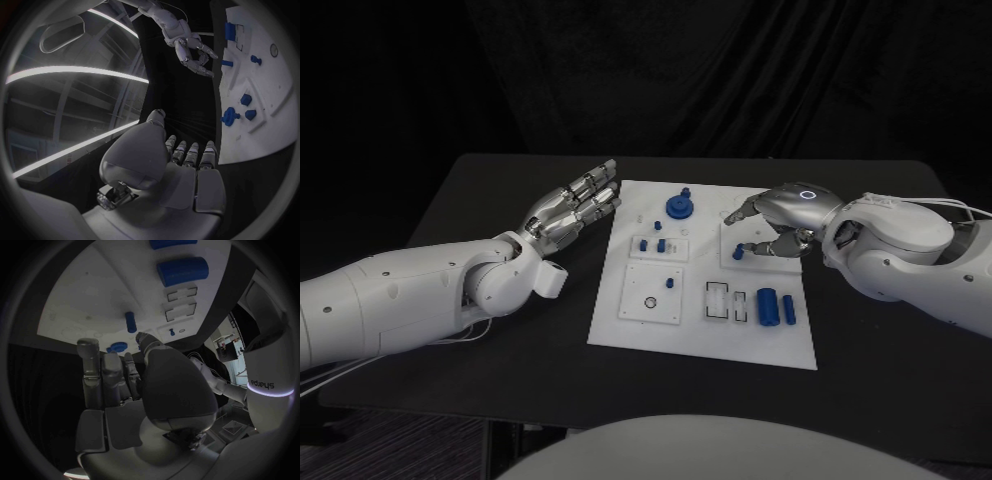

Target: Assemble the parts on the task board

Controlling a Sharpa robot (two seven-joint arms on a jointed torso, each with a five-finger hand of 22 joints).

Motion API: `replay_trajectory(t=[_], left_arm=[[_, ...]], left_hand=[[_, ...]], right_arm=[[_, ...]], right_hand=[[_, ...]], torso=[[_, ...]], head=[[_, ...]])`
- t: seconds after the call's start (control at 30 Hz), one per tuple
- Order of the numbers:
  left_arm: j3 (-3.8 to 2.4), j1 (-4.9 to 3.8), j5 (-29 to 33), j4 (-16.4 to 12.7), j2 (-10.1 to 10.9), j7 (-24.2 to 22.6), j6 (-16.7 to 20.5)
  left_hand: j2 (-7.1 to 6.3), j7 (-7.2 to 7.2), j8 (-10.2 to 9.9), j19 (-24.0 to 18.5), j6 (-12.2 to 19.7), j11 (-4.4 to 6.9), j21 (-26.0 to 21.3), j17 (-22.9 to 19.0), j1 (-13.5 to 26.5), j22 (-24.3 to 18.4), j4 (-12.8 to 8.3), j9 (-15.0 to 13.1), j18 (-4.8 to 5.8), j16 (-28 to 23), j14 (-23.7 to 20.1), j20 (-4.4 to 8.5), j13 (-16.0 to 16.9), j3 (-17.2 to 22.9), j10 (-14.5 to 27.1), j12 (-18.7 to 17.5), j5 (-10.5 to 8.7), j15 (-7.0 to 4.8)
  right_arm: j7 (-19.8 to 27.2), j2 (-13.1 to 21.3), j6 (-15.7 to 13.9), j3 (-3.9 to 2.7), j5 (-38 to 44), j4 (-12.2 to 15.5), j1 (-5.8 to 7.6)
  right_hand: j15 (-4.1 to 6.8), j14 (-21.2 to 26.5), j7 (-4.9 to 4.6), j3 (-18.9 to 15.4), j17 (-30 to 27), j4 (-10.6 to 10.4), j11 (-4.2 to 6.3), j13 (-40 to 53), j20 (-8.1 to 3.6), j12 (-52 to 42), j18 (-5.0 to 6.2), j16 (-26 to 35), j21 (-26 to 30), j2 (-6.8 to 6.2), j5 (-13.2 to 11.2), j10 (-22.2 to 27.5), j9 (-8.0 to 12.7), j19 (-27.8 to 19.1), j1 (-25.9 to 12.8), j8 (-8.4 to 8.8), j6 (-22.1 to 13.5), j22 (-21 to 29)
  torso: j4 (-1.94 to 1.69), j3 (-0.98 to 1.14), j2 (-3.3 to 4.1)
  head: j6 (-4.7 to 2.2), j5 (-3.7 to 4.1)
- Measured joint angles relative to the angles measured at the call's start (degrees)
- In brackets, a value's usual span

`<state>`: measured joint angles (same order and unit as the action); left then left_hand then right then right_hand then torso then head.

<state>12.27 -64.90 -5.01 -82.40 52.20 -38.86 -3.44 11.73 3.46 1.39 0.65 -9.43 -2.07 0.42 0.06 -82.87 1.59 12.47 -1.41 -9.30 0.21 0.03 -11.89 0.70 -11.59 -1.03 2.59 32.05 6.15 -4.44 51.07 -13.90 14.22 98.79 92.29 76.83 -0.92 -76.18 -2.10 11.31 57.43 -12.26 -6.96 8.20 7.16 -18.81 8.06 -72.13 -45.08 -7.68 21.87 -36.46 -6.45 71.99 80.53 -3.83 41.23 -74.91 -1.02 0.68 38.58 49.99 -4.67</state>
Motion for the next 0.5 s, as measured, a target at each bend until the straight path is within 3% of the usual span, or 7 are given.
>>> replay_trajectory(t=[0.1, 0.2, 0.5], left_arm=[[0.00, 0.15, 0.00, 0.00, 0.01, 0.00, 0.06], [0.01, 0.21, 0.00, 0.00, 0.05, 0.00, 0.08], [0.01, 0.33, 0.00, -0.03, 0.07, 0.00, 0.08]], left_hand=[[0.00, 0.00, 0.00, 0.00, 0.00, 0.00, 0.00, 0.00, 0.00, 0.00, 0.00, 0.00, 0.00, 0.00, 0.00, 0.00, 0.00, 0.00, 0.00, 0.00, 0.00, 0.00], [0.00, 0.00, 0.00, 0.00, 0.00, 0.00, 0.00, 0.00, 0.00, 0.00, 0.00, 0.00, 0.00, 0.00, 0.00, 0.00, 0.01, 0.00, 0.00, 0.26, 0.24, 0.00], [0.00, 0.00, 0.00, 0.00, 0.00, -0.11, 0.00, 0.02, 0.00, 0.00, -0.09, 0.01, -0.01, 0.00, 0.00, 0.00, 0.04, 0.09, 0.11, 0.26, 0.23, 0.00]], right_arm=[[-0.04, 0.05, 0.19, 0.01, -0.13, -0.39, -0.47], [-0.03, -0.02, 0.37, 0.00, -0.28, -0.86, -1.15], [0.18, -0.61, 0.74, 0.01, -0.61, -2.49, -2.45]], right_hand=[[0.00, 0.00, 0.00, 0.00, 0.10, 0.00, 0.03, -0.18, -0.20, -0.31, 0.00, 0.00, 0.00, 0.07, 0.00, -0.43, 0.11, 0.20, 0.06, 0.00, 0.00, 0.00], [0.21, -0.24, -0.09, 0.06, 0.29, -0.41, 0.12, -0.50, -0.20, -0.62, -0.01, -0.39, -0.63, 0.30, 0.00, -1.87, 0.11, 0.81, 0.30, -0.40, 2.66, 0.00], [0.62, -1.44, -1.47, 0.24, 1.38, -0.87, 0.71, -1.32, -0.65, -1.65, 0.00, -1.10, -2.96, 0.90, 0.00, -8.16, 0.11, 2.35, 0.90, -1.16, 6.58, 0.00]], torso=[[-0.07, 0.01, 0.05], [-0.08, 0.04, 0.07], [-0.11, 0.21, -0.03]], head=[[0.00, 0.19], [0.00, 0.24], [0.00, 0.24]])
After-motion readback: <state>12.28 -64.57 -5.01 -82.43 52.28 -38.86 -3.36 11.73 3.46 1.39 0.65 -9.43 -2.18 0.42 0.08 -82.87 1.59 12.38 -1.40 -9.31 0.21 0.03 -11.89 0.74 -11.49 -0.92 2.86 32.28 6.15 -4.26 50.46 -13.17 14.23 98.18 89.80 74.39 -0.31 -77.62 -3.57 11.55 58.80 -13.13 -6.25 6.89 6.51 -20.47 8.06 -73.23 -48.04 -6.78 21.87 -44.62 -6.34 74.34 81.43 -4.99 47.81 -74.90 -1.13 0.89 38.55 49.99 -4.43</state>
